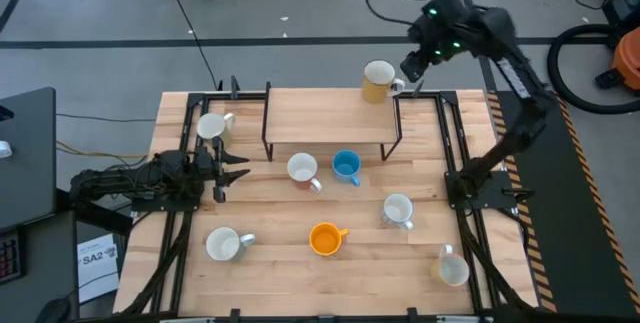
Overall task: Place coffee mugs
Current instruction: Put the orange mug on the shelf
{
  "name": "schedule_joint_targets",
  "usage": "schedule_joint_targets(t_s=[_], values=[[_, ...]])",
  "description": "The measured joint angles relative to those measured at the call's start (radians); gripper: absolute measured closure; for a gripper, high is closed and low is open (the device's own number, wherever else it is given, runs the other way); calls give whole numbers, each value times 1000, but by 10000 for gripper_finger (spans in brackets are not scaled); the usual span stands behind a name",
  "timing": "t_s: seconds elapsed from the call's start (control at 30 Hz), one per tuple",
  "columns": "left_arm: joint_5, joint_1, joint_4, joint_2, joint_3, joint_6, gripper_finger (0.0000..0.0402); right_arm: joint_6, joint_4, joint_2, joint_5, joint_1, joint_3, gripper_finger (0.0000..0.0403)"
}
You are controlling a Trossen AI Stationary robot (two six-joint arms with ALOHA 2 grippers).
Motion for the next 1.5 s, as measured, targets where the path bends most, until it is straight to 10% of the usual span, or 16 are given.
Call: schedule_joint_targets(t_s=[0.63, 1.1, 1.5], values=[[0, -47, 313, 87, 69, -174, 257, 283, 245, -468, 69, 507, -412, 198], [-17, -150, 197, 745, 517, -84, 258, 343, 493, -588, 64, 670, -827, 199], [-18, -188, -349, 1232, 1010, -76, 258, 366, 512, -588, 61, 735, -915, 198]])
